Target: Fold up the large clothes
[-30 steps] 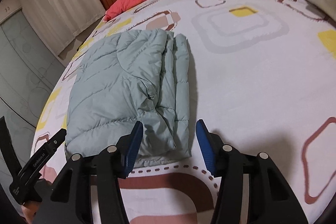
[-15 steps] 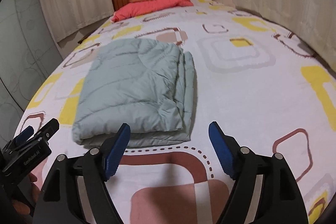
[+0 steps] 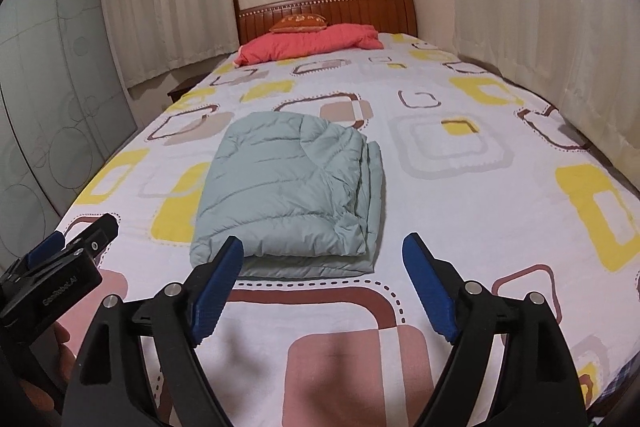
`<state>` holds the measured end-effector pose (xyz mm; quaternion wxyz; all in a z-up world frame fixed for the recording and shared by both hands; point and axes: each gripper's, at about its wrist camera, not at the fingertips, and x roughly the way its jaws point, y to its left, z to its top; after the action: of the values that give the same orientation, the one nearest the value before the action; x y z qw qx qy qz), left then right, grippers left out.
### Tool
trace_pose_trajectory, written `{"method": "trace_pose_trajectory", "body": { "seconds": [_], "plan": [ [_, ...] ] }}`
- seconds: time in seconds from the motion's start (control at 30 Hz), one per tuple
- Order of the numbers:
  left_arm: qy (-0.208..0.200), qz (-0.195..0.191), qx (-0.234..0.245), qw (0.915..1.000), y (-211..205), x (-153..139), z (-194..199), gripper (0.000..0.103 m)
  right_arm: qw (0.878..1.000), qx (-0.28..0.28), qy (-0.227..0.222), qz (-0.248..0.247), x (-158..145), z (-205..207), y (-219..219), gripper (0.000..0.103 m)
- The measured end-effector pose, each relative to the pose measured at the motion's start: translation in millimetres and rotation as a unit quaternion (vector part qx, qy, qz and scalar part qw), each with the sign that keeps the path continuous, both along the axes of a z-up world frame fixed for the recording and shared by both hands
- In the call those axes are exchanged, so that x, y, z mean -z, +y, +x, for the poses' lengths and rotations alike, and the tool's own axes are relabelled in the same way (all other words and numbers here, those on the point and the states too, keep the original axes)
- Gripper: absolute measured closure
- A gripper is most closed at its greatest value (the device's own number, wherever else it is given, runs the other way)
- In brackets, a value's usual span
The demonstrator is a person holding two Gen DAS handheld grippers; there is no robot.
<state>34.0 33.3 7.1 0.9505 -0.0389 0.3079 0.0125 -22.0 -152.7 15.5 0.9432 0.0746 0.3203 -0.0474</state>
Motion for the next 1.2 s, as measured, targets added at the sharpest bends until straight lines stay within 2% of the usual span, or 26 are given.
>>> {"method": "trace_pose_trajectory", "body": {
  "seconds": [0.67, 1.2],
  "plan": [
    [0.01, 0.011, 0.007, 0.9999, -13.5, 1.1, -9.8, 0.002, 1.0, 0.005, -0.009, 0.003, -1.7, -3.2, -3.0, 0.022],
    [0.012, 0.005, 0.003, 0.9999, -13.3, 3.9, -8.8, 0.002, 1.0, 0.004, -0.011, 0.003, -1.7, -3.6, -3.5, 0.022]
  ]
}}
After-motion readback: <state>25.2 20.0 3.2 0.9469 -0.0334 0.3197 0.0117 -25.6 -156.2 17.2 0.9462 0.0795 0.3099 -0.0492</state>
